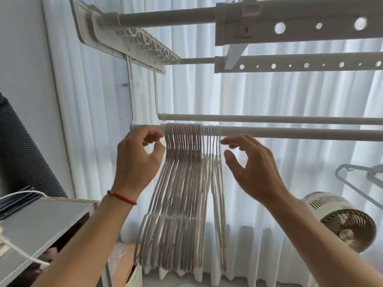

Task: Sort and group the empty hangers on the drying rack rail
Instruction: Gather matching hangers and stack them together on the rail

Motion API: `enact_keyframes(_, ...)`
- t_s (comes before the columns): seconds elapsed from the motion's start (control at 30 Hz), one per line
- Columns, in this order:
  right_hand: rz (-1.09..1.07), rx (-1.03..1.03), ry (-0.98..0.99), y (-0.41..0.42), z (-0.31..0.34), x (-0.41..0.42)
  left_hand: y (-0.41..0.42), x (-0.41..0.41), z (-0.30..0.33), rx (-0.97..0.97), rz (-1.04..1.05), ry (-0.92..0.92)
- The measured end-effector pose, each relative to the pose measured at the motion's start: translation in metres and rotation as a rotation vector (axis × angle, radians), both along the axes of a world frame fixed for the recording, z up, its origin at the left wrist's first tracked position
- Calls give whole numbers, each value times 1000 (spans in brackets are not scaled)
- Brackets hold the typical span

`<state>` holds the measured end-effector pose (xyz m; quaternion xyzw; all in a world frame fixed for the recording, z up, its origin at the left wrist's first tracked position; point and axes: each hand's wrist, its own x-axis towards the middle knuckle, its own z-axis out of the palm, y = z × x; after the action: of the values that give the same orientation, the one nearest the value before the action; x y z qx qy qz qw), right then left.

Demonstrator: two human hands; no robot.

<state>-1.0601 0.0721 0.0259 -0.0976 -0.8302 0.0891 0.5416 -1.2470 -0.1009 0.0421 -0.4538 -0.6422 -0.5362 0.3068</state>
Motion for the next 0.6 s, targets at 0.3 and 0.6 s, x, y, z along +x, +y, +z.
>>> enact_keyframes(0.3,81,-289,-157,-34,-29,19,-48,57,-40,-280,-9,-233)
enact_keyframes(0.6,362,-378,-368,-68,-61,150,-67,225,-73,-269,-33,-375)
